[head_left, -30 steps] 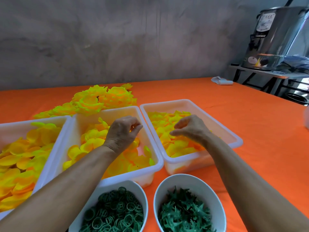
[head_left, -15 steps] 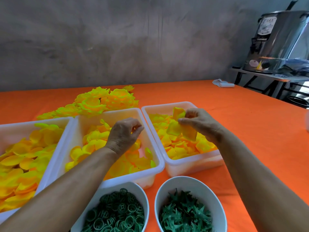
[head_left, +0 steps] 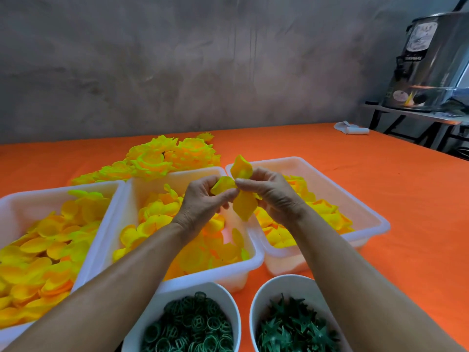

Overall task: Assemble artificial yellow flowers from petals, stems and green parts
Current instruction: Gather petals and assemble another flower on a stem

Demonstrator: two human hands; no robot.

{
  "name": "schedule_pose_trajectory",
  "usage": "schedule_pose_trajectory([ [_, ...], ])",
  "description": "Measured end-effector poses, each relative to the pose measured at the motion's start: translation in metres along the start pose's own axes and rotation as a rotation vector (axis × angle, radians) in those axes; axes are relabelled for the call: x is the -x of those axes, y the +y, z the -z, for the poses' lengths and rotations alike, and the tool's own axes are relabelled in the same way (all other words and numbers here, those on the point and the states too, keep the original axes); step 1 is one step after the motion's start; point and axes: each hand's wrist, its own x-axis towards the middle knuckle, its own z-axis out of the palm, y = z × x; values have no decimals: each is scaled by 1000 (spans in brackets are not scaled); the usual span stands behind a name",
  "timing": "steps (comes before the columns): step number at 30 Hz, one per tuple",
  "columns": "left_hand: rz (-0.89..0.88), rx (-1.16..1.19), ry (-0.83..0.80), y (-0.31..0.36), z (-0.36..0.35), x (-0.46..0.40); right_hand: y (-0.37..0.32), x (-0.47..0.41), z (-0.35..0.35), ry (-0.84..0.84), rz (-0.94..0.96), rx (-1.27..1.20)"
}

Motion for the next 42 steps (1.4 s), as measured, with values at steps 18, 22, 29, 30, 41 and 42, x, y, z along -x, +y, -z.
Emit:
schedule_pose_trajectory([
  [18,44,16,57,-6,9,-3,17,-4,15,103,4,60],
  [22,26,-2,33,-1,8,0,18,-3,16,147,51,79],
  [29,-89,-207,35,3,3,2,17,0,11,48,65,142],
  [30,-88,-209,4,2,3,2,16,1,10,34,64,160],
  [41,112,239,133,-1,11,-6,13,1,11,48,47,112],
  [42,129,271,135,-1,12,-7,14,1,11,79,48,116],
])
